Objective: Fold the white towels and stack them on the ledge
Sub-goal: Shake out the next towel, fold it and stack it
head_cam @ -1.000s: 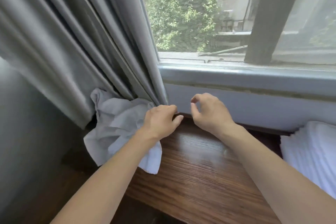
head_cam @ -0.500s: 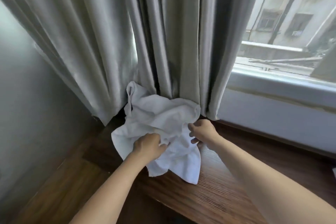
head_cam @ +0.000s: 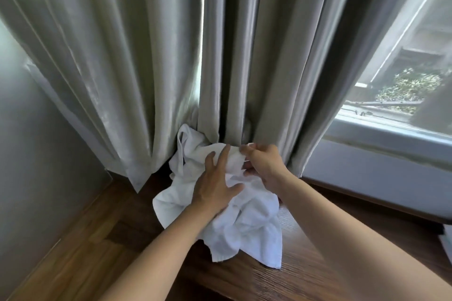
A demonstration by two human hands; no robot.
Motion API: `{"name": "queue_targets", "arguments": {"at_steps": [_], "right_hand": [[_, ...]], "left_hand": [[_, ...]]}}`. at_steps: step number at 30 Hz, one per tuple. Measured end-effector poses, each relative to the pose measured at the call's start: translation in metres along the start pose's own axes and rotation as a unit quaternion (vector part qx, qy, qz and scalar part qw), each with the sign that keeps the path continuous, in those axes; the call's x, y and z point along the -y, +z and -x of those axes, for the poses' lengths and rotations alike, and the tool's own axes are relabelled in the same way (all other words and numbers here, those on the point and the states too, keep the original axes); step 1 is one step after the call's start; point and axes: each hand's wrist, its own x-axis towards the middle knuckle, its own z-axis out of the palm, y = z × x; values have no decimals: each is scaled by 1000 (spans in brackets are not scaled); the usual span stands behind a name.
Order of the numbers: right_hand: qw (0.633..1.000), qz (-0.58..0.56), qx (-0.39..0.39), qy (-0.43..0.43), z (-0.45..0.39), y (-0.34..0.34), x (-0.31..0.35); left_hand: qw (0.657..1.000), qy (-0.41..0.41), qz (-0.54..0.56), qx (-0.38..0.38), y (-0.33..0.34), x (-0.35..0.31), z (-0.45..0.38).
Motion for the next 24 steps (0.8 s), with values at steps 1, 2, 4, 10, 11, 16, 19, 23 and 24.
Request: {"name": "queue_targets", "arguments": {"at_steps": [1,2,4,10,11,16,19,23,24], "right_hand": [[1000,-8,13,-11,6,1,12],[999,-9,23,-23,11,1,22],[997,16,6,-76,18,-6,37],[900,375,-54,-218,28,-24,49],[895,395,-54,-201,29,-19,51],[942,276,-91,-170,27,-11,75],[932,301,-106,-173,23,-34,91],[926,254,-162,-230,28,-68,130],[926,227,-172,-249,31,-76,144]], "left_hand": [[999,28,21,-32,-6,-6,-7],[995,47,49,-66,-14,-12,-13],[985,43,112,-122,-40,-27,-22],[973,103,100,-182,-134,-73,-53],[972,128,86,-179,-147,-81,-55],[957,215,21,-196,-203,-117,-61],[949,209,30,-234,-235,-133,-67],[932,228,37,-278,-278,-160,-78],[927,234,40,-290,-288,-168,-80]]}}
